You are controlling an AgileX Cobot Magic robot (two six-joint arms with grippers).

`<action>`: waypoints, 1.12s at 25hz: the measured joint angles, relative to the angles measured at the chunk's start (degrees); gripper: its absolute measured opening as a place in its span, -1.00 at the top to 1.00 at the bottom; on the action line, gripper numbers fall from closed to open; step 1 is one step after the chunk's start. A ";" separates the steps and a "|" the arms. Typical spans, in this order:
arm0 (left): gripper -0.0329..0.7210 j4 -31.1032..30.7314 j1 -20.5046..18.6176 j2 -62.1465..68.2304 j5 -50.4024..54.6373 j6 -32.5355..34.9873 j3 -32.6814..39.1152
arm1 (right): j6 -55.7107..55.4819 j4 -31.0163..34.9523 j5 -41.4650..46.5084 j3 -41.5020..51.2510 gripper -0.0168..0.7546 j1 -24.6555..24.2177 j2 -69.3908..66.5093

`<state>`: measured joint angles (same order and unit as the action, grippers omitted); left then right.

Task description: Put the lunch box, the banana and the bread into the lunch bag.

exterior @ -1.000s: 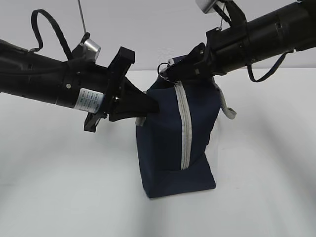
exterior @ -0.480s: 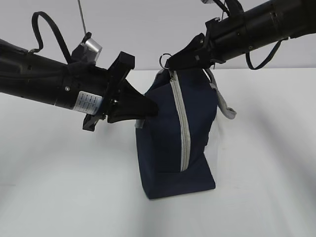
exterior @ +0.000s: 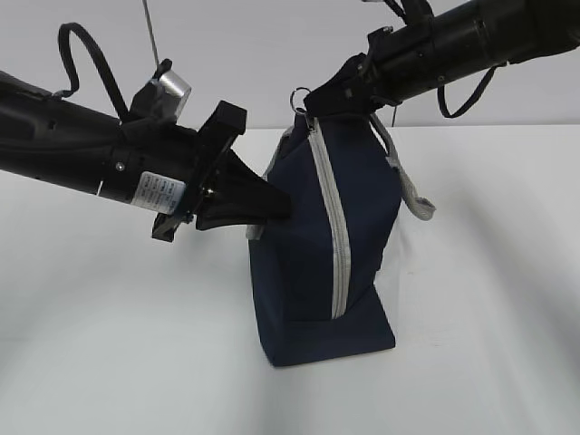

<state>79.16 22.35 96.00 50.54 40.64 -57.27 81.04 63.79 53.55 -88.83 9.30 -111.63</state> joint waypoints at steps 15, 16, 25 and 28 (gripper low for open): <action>0.90 -3.58 -0.05 0.00 4.34 0.45 -0.39 | -3.79 -2.03 -0.41 -12.86 1.00 0.00 -7.97; 0.90 -3.99 -0.05 0.00 4.62 0.45 -0.39 | -4.16 -2.03 -0.55 -13.99 1.00 0.00 -8.73; 0.90 -5.64 -0.05 0.00 7.01 1.23 -0.39 | -9.06 -4.47 0.63 -24.86 1.00 -1.17 -17.39; 0.90 -6.91 -0.05 0.00 7.77 1.34 -0.39 | -11.47 -4.61 3.78 -28.85 1.00 -1.96 -21.49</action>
<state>72.25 22.30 96.00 58.31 41.97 -57.66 69.57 59.19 57.33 -117.68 7.34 -133.12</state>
